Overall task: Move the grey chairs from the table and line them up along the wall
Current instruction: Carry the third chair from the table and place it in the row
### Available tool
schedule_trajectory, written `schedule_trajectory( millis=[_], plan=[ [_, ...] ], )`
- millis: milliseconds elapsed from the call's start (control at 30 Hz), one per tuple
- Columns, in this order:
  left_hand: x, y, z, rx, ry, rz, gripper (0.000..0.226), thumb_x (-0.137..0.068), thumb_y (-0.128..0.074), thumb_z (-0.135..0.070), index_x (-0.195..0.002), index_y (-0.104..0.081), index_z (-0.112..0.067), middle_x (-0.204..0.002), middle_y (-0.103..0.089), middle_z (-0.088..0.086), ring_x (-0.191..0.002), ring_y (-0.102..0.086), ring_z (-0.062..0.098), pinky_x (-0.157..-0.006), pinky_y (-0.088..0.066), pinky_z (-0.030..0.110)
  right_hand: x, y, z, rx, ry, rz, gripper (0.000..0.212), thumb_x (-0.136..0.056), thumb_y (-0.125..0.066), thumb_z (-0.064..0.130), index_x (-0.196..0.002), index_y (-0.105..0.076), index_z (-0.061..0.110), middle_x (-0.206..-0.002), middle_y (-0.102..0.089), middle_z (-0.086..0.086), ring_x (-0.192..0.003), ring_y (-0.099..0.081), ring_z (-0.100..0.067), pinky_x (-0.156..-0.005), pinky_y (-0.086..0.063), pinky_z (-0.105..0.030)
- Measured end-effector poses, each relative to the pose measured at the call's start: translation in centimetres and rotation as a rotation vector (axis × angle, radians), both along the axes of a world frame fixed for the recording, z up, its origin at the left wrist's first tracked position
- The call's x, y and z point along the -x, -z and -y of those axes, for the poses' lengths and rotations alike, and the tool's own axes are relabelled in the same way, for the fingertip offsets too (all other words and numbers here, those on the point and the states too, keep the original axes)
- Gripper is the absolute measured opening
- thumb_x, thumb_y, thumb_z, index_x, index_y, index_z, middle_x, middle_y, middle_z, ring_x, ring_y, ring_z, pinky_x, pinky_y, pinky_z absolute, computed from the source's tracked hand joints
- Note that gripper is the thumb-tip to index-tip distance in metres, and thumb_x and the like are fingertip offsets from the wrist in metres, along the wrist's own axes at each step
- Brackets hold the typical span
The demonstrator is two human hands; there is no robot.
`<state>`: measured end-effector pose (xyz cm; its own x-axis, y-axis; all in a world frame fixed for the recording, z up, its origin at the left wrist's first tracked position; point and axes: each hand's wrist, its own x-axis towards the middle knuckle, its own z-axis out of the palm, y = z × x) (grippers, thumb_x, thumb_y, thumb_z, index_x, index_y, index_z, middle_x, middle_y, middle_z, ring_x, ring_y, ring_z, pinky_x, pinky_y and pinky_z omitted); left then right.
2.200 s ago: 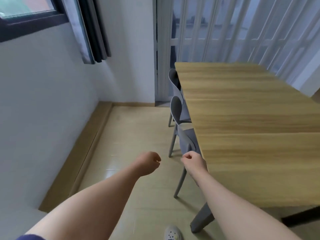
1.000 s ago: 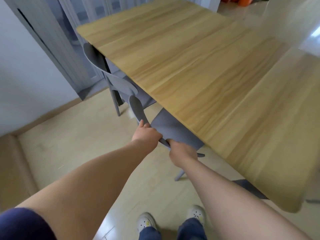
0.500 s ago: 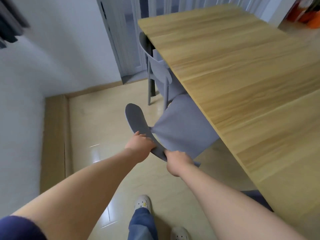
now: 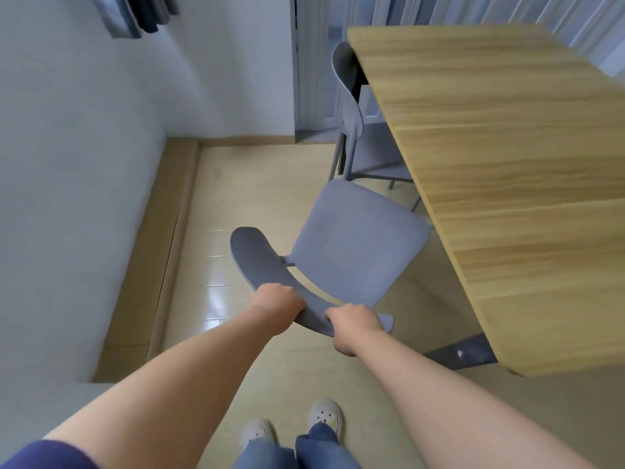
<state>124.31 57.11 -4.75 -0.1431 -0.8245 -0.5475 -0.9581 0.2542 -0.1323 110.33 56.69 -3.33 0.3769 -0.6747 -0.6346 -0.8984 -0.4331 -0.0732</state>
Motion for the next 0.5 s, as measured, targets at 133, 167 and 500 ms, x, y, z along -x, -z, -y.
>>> schedule_trajectory(
  millis=[133,167,500],
  plan=[
    [0.9,0.8,-3.9,-0.013,0.027,0.016,0.039,-0.091,-0.044,-0.003,-0.124,-0.058,-0.019,-0.124,-0.064,0.002,-0.112,-0.062,0.026,-0.083,-0.049,0.032,0.8,0.6,-3.8,0.026,-0.019,-0.024,0.040,-0.088,-0.046,-0.002,-0.124,-0.055,0.012,-0.126,-0.059,-0.013,-0.119,-0.056,-0.031,-0.090,-0.048,-0.033],
    [1.1,1.0,-4.9,-0.011,0.041,0.021,0.039,-0.091,-0.044,-0.002,-0.123,-0.059,-0.018,-0.122,-0.064,0.003,-0.111,-0.063,0.026,-0.080,-0.049,0.032,1.1,0.7,-4.7,0.031,-0.018,-0.030,0.040,-0.087,-0.047,-0.002,-0.124,-0.056,0.012,-0.126,-0.059,-0.012,-0.119,-0.056,-0.030,-0.090,-0.048,-0.033],
    [3.3,1.1,-19.2,-0.069,0.094,0.041,0.034,-0.091,-0.050,-0.002,-0.121,-0.061,-0.012,-0.123,-0.064,0.007,-0.112,-0.062,0.028,-0.086,-0.050,0.032,2.5,1.3,-18.5,0.015,-0.029,-0.078,0.024,-0.087,-0.048,-0.003,-0.083,-0.047,0.021,-0.110,-0.059,-0.011,-0.118,-0.056,-0.030,-0.075,-0.043,-0.033]
  ],
)
